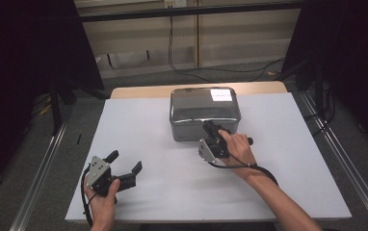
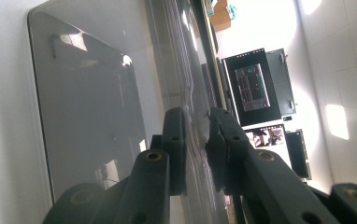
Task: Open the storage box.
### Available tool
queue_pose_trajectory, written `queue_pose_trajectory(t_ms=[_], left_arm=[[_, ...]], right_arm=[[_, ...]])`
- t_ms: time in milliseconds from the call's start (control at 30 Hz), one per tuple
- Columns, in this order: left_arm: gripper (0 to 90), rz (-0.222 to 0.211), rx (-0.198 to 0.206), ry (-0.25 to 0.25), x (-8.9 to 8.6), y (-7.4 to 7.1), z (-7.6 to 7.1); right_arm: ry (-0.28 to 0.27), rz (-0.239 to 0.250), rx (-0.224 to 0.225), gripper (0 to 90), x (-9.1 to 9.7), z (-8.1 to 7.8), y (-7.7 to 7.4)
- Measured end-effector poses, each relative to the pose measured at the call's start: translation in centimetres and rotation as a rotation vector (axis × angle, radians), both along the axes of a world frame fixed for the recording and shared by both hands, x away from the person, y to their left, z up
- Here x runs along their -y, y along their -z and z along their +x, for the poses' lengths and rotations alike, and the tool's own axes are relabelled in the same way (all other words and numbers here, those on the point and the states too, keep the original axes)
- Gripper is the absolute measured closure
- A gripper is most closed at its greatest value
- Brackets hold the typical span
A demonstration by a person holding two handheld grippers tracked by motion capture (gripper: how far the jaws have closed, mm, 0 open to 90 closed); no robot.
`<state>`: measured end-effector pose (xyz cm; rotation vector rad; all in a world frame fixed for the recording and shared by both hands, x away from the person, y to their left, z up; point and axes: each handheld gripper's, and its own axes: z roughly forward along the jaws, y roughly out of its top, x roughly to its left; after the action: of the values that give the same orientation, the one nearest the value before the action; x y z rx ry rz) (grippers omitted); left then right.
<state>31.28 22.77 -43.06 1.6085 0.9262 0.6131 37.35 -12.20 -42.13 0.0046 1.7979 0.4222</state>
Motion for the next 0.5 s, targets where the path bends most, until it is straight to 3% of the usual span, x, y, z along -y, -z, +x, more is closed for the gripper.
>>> queue_pose_trajectory(t_ms=[133, 200, 367, 500], left_arm=[[4.2, -0.011, -0.043, 0.015, 0.1, -0.2, 0.7], [4.1, -0.012, -0.036, 0.002, 0.3, -0.4, 1.1], [2.5, -0.006, 0.007, 0.026, 1.0, -0.8, 1.7], [3.5, -0.013, 0.018, 0.094, 1.8, -1.1, 2.6]], right_arm=[[0.004, 0.008, 0.004, 76.8, 0.0, 0.0, -0.1], [0.001, 0.007, 0.013, 77.2, 0.0, 0.0, -0.2], [-0.001, 0.009, 0.016, 77.5, 0.0, 0.1, -0.5], [-0.004, 0.017, 0.023, 77.6, 0.1, 0.1, -0.8]])
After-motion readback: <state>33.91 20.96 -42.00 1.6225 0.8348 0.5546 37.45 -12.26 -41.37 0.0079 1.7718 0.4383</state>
